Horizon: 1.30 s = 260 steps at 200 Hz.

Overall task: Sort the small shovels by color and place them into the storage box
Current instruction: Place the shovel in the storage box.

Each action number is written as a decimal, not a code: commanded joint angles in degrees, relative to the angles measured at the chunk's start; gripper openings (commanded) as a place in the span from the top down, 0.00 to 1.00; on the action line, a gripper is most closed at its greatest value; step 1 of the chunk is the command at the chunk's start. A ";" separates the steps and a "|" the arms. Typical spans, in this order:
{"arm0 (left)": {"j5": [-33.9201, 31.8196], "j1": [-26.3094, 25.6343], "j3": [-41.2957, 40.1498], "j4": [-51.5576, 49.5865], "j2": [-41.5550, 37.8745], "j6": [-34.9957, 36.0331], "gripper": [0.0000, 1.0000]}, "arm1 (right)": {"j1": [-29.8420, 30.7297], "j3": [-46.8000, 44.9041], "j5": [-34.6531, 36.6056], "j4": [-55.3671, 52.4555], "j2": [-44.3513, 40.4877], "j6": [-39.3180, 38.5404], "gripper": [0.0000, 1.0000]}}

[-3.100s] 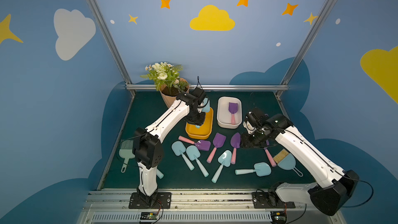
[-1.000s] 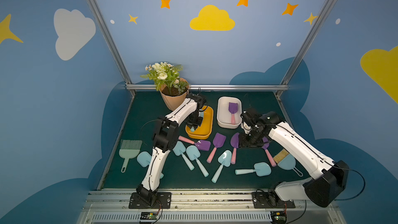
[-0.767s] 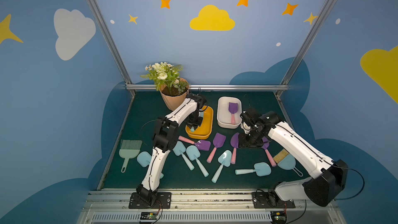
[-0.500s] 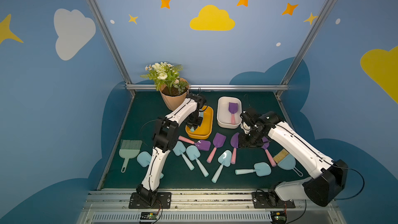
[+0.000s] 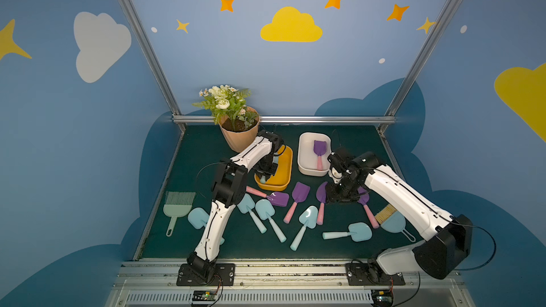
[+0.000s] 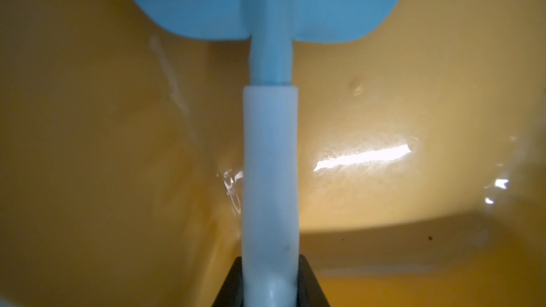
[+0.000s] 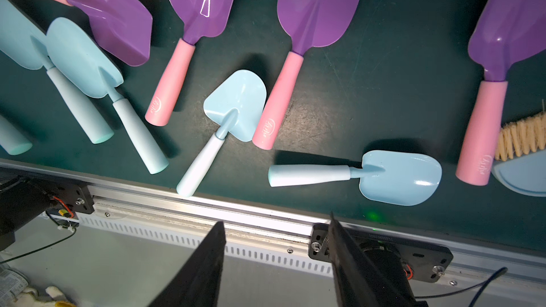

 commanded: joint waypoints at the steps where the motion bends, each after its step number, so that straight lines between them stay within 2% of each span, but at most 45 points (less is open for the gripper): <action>1: -0.81 -0.20 1.08 -1.76 0.74 0.43 0.87 | -0.27 0.35 -0.26 -0.09 0.38 -0.49 0.43; 49: -0.92 -0.28 1.44 -1.96 0.30 0.46 0.75 | -0.25 0.28 -0.28 -0.07 0.19 -0.57 0.43; 103: -0.98 -0.53 3.25 -2.70 -0.17 0.52 0.73 | -0.28 0.18 0.00 -0.09 -0.19 -0.49 0.43; 145: -1.47 -1.50 5.58 -2.74 -3.10 0.34 0.68 | -0.32 0.22 0.42 -0.27 -0.86 -0.16 0.43; 209: -4.23 -4.30 7.58 -3.07 -13.49 -1.97 0.57 | -0.40 0.56 2.37 -1.51 -3.21 3.65 0.43; 260: -4.84 -6.99 -0.34 -3.54 -24.98 -6.92 0.55 | -0.67 0.05 4.60 -2.77 -6.94 6.22 0.43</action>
